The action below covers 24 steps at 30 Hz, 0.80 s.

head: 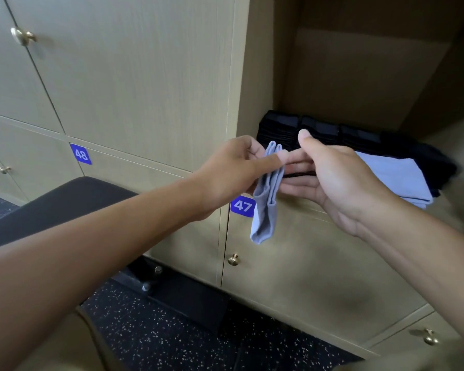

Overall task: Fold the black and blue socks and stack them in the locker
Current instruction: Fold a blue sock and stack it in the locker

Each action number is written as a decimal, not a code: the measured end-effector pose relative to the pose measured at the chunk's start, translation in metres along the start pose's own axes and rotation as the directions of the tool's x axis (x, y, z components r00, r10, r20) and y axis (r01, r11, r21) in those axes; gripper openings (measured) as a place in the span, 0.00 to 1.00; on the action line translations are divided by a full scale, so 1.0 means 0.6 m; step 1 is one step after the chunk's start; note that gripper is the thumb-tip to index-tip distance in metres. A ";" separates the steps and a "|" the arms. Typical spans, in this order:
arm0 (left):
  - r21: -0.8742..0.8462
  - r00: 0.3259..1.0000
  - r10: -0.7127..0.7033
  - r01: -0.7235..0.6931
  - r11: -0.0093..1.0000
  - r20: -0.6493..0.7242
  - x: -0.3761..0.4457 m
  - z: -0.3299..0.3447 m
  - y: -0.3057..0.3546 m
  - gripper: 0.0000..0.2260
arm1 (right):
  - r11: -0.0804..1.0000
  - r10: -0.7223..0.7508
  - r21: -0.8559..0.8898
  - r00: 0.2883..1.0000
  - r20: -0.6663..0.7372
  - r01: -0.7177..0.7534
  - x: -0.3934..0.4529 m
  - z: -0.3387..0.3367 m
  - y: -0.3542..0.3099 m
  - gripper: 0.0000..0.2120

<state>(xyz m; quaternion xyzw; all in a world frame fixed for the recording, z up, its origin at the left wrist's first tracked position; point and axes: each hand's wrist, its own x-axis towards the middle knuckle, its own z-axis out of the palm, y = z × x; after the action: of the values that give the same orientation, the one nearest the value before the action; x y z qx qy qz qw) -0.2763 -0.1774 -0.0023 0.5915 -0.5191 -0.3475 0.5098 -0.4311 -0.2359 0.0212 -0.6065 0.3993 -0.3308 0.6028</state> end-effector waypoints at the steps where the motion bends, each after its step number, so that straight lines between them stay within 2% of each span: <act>1: 0.026 1.000 0.015 -0.015 1.000 0.005 0.000 0.001 0.000 0.13 | 1.000 0.004 0.007 1.000 0.008 -0.004 0.000 -0.003 -0.001 0.23; 4: 0.030 0.999 0.050 -0.050 0.998 0.013 0.000 0.002 -0.002 0.15 | 1.000 -0.009 0.004 0.999 0.046 0.009 0.001 -0.007 0.000 0.18; 8: -0.140 0.998 0.055 -0.049 0.989 0.038 -0.005 -0.003 0.008 0.21 | 0.994 -0.080 -0.063 0.992 0.097 0.087 0.005 -0.018 0.005 0.15; 11: -0.200 0.996 0.063 -0.051 0.979 0.057 -0.007 -0.002 0.012 0.24 | 0.991 -0.063 -0.114 0.996 0.066 0.070 0.005 -0.026 0.008 0.10; 13: -0.223 0.997 0.066 -0.054 0.973 0.044 -0.008 0.001 0.012 0.24 | 0.992 -0.046 -0.114 0.998 0.045 0.051 0.005 -0.029 0.007 0.13; 15: -0.218 0.997 0.074 -0.074 0.973 -0.008 -0.005 0.005 0.012 0.20 | 0.994 -0.042 -0.100 0.999 0.012 0.043 0.004 -0.036 0.003 0.15; 18: -0.045 0.985 0.115 -0.122 0.992 -0.129 -0.001 0.012 0.011 0.04 | 0.997 -0.059 -0.045 0.998 -0.038 0.057 0.000 -0.048 -0.013 0.15; 19: 0.011 0.980 0.124 -0.124 0.992 -0.158 0.001 0.016 0.009 0.01 | 0.998 -0.066 -0.014 0.996 -0.060 0.066 -0.003 -0.052 -0.020 0.15; 21: 0.027 0.981 0.105 -0.102 0.994 -0.166 0.009 0.024 0.005 0.08 | 0.994 -0.081 0.057 0.989 -0.122 0.088 -0.006 -0.062 -0.033 0.17; 24: -0.155 0.993 -0.024 0.006 0.988 -0.115 0.018 0.036 0.013 0.14 | 0.985 -0.069 0.144 0.978 -0.197 0.098 -0.003 -0.082 -0.043 0.20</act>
<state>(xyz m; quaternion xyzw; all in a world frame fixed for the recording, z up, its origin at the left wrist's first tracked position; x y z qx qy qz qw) -0.2962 -0.1926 0.0015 0.5734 -0.4555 -0.3553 0.5810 -0.4731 -0.2582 0.0499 -0.5403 0.4029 -0.4422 0.5918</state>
